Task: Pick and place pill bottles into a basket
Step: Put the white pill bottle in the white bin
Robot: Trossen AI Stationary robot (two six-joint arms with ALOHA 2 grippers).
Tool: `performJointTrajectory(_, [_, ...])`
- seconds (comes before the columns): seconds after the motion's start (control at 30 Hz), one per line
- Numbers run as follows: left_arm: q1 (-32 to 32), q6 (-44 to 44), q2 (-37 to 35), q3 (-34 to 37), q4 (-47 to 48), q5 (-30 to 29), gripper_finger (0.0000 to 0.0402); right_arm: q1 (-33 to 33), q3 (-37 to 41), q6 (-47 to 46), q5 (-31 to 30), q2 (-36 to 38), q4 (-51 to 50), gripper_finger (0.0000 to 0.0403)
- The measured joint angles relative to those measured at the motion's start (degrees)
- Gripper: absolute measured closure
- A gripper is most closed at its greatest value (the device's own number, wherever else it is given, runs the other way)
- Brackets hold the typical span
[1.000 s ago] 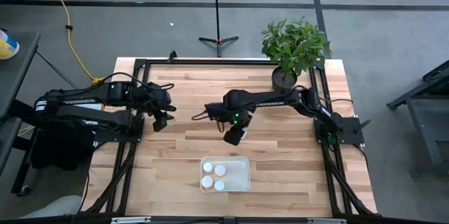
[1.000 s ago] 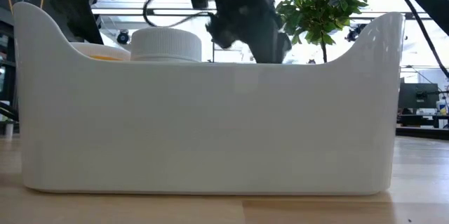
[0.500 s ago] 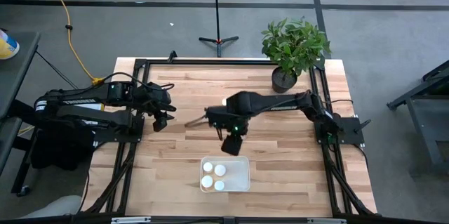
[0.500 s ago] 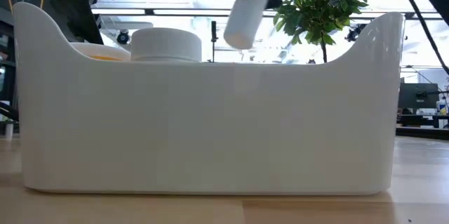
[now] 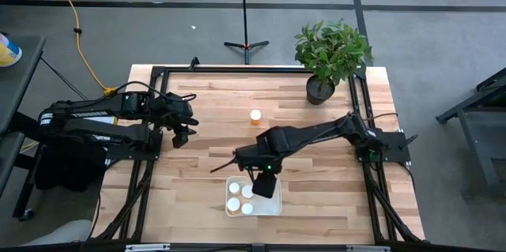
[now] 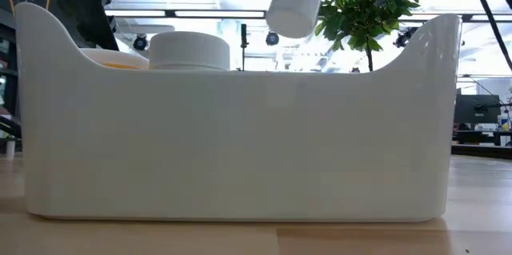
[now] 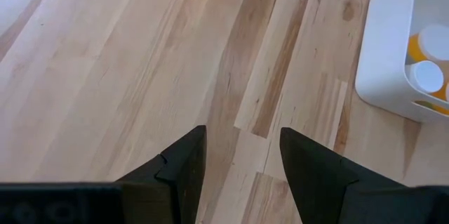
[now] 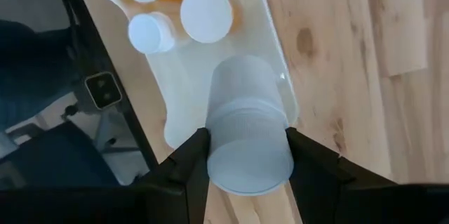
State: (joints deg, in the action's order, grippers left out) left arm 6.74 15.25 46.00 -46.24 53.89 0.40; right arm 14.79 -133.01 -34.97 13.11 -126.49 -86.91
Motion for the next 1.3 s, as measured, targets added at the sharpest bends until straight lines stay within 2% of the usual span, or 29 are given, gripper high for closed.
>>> performJointTrajectory(0.67, [0.0, 0.0, 0.0, 0.0, -0.1, 0.0, 0.0186, 1.7, 0.0, -2.3, 0.8, -11.6, 3.0, 0.0255])
performJointTrajectory(1.3, [0.0, 0.0, 0.0, 0.0, 0.3, 0.0, 0.0186, 2.0, 0.0, -4.0, 0.8, -13.0, 6.6, 0.0255])
